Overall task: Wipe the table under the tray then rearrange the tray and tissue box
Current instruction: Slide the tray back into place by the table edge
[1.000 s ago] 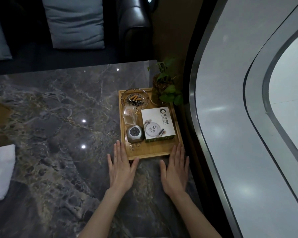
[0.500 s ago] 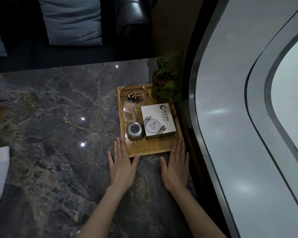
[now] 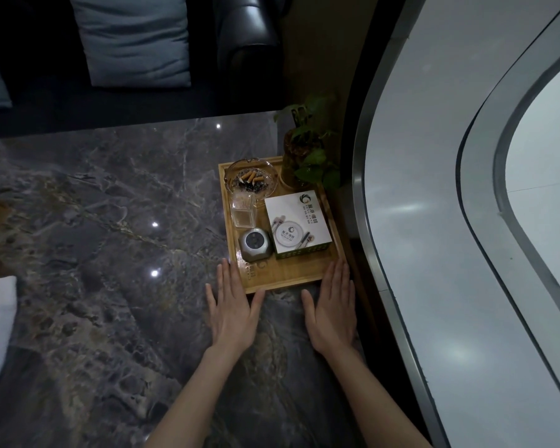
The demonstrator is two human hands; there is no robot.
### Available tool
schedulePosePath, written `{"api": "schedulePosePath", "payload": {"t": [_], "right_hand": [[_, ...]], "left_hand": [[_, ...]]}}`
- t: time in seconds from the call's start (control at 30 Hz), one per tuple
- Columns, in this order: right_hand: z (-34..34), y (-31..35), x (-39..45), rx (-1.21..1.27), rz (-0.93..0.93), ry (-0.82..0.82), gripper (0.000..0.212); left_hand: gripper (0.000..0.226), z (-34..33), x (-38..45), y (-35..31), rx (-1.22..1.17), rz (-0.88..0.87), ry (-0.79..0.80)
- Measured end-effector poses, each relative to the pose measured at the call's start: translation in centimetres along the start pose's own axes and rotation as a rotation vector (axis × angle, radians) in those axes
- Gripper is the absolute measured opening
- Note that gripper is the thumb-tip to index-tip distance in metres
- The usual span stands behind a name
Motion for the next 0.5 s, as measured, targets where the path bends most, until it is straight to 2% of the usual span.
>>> {"api": "schedulePosePath", "payload": {"t": [0.3, 0.5], "right_hand": [[0.11, 0.09, -0.07, -0.006, 0.008, -0.009, 0.074], [0.53, 0.45, -0.06, -0.073, -0.022, 0.018, 0.072]], "left_hand": [[0.088, -0.32, 0.17, 0.18, -0.004, -0.023, 0.033], [0.076, -0.11, 0.07, -0.07, 0.039, -0.006, 0.086]]}}
Point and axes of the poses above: each hand's wrist, its own x-axis towards the middle knuckle, its own z-axis out of the back of the hand, y = z × x, the point moved 10 cm from there along x, towards the middle knuckle, and after that the axes turned 6 degrees about -z, right-handed, at the moved point
